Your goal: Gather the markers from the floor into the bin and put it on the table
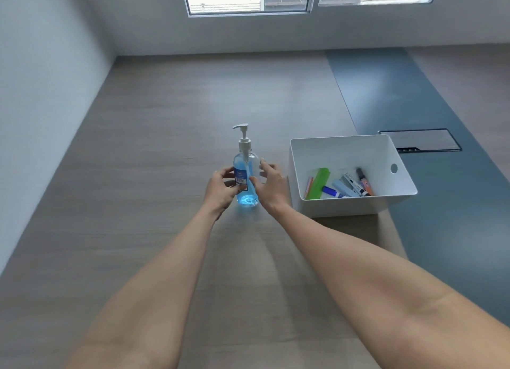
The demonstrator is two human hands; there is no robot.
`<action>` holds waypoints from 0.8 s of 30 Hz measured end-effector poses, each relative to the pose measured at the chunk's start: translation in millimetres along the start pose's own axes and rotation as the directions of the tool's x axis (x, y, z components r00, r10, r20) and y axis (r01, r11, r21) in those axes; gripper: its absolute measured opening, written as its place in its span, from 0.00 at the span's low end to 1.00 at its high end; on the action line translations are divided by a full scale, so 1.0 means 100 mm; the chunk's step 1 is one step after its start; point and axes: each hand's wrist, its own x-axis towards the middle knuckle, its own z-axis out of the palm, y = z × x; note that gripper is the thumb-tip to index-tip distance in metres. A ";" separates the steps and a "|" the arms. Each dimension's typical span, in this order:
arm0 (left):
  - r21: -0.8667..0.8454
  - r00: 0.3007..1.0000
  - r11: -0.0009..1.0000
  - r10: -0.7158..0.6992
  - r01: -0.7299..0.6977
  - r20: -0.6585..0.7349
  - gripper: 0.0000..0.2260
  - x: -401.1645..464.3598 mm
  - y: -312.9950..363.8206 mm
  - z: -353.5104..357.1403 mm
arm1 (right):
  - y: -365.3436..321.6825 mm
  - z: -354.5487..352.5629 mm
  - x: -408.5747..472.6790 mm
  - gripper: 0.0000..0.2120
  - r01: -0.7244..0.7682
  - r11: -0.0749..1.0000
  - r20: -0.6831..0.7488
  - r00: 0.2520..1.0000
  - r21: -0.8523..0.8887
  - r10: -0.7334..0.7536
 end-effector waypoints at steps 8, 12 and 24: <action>0.032 0.985 0.994 0.108 -0.104 -0.135 0.27 -0.25 -0.19 0.09 | 0.09 0.10 -0.23 0.25 0.078 0.995 -0.064 0.995 0.065 -0.074; 0.092 0.969 0.979 0.196 -0.183 -0.149 0.26 -0.36 -0.25 0.17 | 0.17 0.12 -0.39 0.27 0.076 0.993 -0.101 0.993 0.095 -0.067; 0.192 0.971 0.968 0.191 -0.162 -0.144 0.25 -0.51 -0.30 0.18 | 0.27 0.01 -0.53 0.29 -0.005 0.994 0.024 1.000 0.108 0.002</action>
